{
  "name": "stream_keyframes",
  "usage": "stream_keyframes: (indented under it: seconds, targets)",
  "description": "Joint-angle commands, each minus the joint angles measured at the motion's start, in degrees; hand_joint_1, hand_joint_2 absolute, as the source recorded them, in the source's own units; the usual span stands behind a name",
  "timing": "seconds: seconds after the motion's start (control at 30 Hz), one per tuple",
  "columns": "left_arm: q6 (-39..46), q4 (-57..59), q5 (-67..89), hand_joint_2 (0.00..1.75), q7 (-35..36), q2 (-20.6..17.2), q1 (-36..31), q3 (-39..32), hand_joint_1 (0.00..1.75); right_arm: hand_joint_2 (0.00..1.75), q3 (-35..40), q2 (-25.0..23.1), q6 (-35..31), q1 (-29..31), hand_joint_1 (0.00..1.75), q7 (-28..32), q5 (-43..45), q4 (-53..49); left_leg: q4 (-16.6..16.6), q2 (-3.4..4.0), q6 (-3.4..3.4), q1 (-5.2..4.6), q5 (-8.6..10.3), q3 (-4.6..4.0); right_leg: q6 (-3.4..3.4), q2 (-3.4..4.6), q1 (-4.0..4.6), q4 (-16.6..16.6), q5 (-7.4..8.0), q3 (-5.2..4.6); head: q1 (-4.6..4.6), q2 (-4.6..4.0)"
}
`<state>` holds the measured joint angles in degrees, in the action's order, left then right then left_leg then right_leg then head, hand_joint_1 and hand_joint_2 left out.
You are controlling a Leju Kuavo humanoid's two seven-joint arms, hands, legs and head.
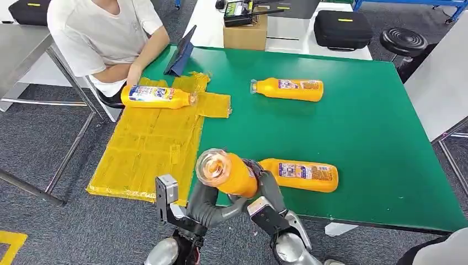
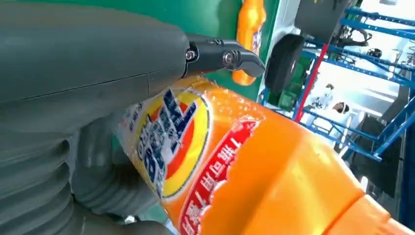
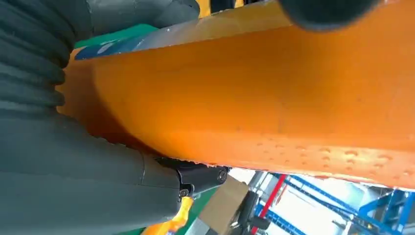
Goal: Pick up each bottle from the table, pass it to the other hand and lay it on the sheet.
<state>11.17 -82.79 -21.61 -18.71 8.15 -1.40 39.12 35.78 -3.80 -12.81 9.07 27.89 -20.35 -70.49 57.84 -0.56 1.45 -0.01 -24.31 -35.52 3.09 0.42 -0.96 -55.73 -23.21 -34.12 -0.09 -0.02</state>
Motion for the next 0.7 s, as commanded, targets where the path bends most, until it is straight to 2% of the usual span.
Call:
stream_keyframes:
  seconds: [0.03, 0.13, 0.4, 0.7]
  targets:
    - [-1.64, -1.28, -1.35, 1.75, 0.11, -2.34, -0.96, 1.26, 0.0, 1.75, 2.77, 0.9, 1.82, 4.17, 1.75, -0.43, 1.17, 5.52, -0.05, 0.12, -0.08, 0.02, -0.07, 0.24, -0.12, 0.05, 0.03, 0.03, -0.05, 0.19, 0.0, 0.02]
    - [-1.64, -1.3, -1.35, 1.75, 0.11, -2.34, -0.98, 1.25, 0.0, 1.75, 2.73, 1.01, 1.82, 4.18, 1.75, -0.42, 1.17, 5.58, -0.05, 0.1, -0.08, 0.03, -0.08, 0.26, -0.12, 0.03, 0.05, 0.05, -0.06, 0.23, 0.0, 0.02]
    - [6.57, 0.65, 1.91, 1.75, -2.18, -1.33, -1.92, -0.55, 0.0, 1.75, 5.95, -0.27, 0.84, 6.99, 1.75, -4.24, -2.06, 9.61, -0.03, 0.18, -0.09, 0.05, -0.1, 0.29, -0.14, 0.1, 0.07, 0.03, -0.05, 0.25, -0.02, 0.02]
    - [8.34, 2.06, 3.75, 1.75, -2.17, -1.46, -2.18, -0.15, 0.0, 1.75, 7.47, 0.83, -1.03, 7.86, 1.75, -6.18, -5.99, 10.91, -0.07, 0.11, -0.09, 0.05, -0.09, 0.35, -0.15, 0.02, 0.07, 0.07, -0.08, 0.32, 0.0, 0.02]
